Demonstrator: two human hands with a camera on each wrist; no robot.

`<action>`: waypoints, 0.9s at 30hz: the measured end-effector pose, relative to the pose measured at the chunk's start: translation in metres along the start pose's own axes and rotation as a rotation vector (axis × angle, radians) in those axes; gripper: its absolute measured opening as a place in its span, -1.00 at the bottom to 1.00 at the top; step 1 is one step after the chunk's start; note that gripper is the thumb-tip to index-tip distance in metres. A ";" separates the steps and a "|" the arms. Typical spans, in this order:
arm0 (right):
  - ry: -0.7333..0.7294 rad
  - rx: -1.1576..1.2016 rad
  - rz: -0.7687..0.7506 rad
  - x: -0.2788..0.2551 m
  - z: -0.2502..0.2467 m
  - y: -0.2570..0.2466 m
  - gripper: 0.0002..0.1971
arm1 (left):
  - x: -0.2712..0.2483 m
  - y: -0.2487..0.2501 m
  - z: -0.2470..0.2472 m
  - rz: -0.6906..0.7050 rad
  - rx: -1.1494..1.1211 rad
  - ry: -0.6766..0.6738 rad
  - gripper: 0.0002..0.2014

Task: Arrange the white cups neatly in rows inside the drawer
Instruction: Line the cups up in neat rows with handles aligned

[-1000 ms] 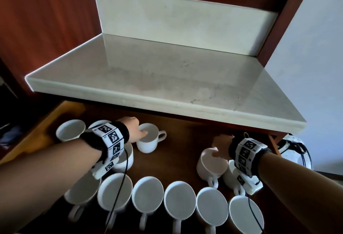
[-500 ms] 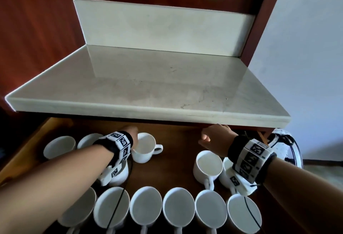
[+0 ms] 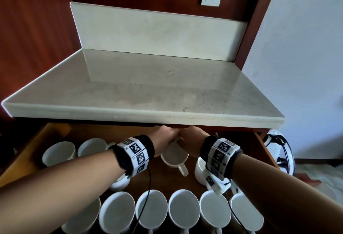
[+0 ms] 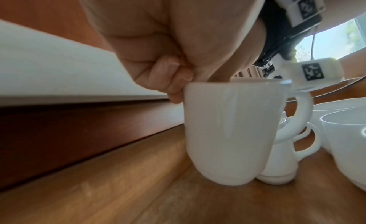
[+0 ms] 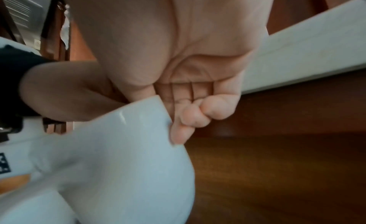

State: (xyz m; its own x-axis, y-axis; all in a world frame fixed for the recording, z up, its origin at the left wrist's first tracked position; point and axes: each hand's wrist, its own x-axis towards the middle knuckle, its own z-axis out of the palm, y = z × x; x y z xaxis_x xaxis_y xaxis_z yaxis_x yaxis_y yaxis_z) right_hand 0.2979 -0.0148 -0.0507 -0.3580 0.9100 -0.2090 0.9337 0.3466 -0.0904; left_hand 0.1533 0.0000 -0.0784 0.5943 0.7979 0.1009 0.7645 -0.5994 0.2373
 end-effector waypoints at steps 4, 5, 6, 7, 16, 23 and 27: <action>-0.088 0.102 0.143 0.002 0.012 0.002 -0.75 | 0.004 -0.007 0.015 -0.333 -0.004 -0.219 -0.77; -0.114 0.123 0.173 0.003 0.015 0.004 -0.75 | 0.005 -0.008 0.019 -0.366 0.009 -0.307 -0.77; -0.136 0.142 0.194 0.002 0.017 0.005 -0.76 | 0.007 -0.008 0.021 -0.375 0.015 -0.366 -0.77; -0.154 0.161 0.211 0.002 0.020 0.007 -0.76 | 0.009 -0.007 0.024 -0.362 0.022 -0.396 -0.77; 0.105 0.143 0.302 -0.026 0.005 0.043 -0.55 | 0.022 0.018 0.047 -0.403 0.074 -0.434 -0.70; 0.146 0.165 0.336 -0.045 0.009 0.061 -0.48 | 0.025 0.024 0.049 -0.420 0.062 -0.548 -0.77; 0.148 0.181 0.343 -0.048 0.008 0.062 -0.49 | 0.024 0.024 0.050 -0.430 0.013 -0.593 -0.78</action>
State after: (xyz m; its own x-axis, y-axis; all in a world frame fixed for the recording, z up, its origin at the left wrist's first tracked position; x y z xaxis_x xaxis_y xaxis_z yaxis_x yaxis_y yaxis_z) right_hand 0.3728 -0.0390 -0.0536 -0.0088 0.9933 -0.1154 0.9771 -0.0160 -0.2121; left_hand 0.1982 0.0012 -0.1187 0.2737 0.7962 -0.5396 0.9613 -0.2447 0.1266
